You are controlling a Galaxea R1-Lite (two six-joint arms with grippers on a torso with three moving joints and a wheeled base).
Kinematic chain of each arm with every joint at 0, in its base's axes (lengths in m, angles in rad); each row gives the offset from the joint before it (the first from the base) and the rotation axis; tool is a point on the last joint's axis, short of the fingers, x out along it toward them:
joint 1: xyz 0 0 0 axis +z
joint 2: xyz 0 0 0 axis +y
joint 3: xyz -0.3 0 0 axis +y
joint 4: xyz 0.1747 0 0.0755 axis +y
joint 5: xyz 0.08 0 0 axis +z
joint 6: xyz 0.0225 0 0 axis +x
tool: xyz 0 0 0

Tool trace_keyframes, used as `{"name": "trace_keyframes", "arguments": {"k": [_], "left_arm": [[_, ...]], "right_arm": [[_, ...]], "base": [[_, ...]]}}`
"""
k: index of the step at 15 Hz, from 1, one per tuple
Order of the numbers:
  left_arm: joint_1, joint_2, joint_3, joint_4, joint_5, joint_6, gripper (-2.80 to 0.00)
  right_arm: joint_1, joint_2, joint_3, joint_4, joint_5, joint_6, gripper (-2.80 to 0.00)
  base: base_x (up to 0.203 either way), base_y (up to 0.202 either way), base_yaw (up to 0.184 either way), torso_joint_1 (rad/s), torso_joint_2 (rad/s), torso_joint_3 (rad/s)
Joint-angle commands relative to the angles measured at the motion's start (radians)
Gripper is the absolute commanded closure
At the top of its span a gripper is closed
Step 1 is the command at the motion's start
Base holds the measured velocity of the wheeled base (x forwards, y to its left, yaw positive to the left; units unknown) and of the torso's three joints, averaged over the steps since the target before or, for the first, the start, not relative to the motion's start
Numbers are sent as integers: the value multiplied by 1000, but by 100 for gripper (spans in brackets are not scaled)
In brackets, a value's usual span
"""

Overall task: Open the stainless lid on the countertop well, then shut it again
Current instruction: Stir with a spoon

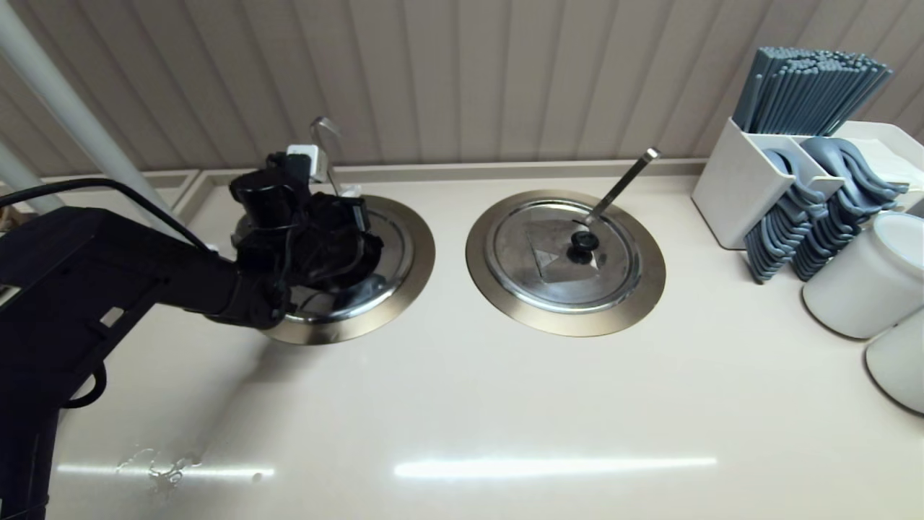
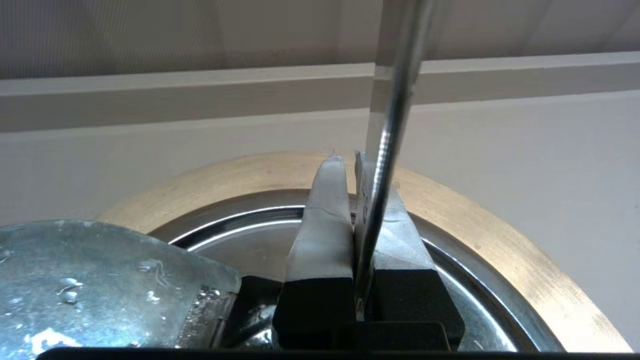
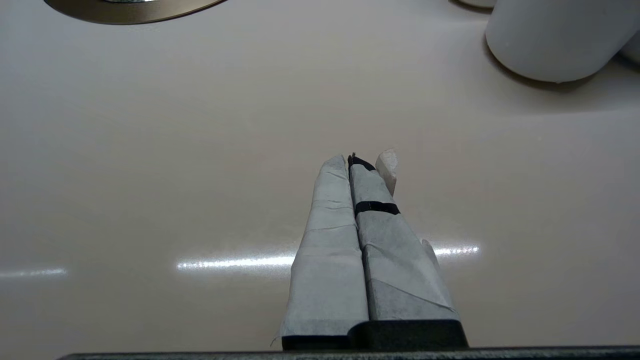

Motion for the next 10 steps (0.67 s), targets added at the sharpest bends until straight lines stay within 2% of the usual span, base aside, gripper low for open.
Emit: {"name": "trace_keyframes", "arguments": {"k": [1, 8, 10], "left_arm": [[-1, -42, -1, 5, 1, -5, 0], [-17, -90, 12, 59, 0, -8, 0], [-28, -120, 29, 102, -13, -25, 0]], "right_arm": [[0, 0, 0, 0, -1, 0, 0], [0, 0, 0, 0, -1, 0, 0], [0, 0, 0, 0, -1, -1, 0]], "base": [[0, 0, 0, 0, 0, 0], [0, 0, 0, 0, 0, 0], [0, 0, 0, 0, 0, 0]]}}
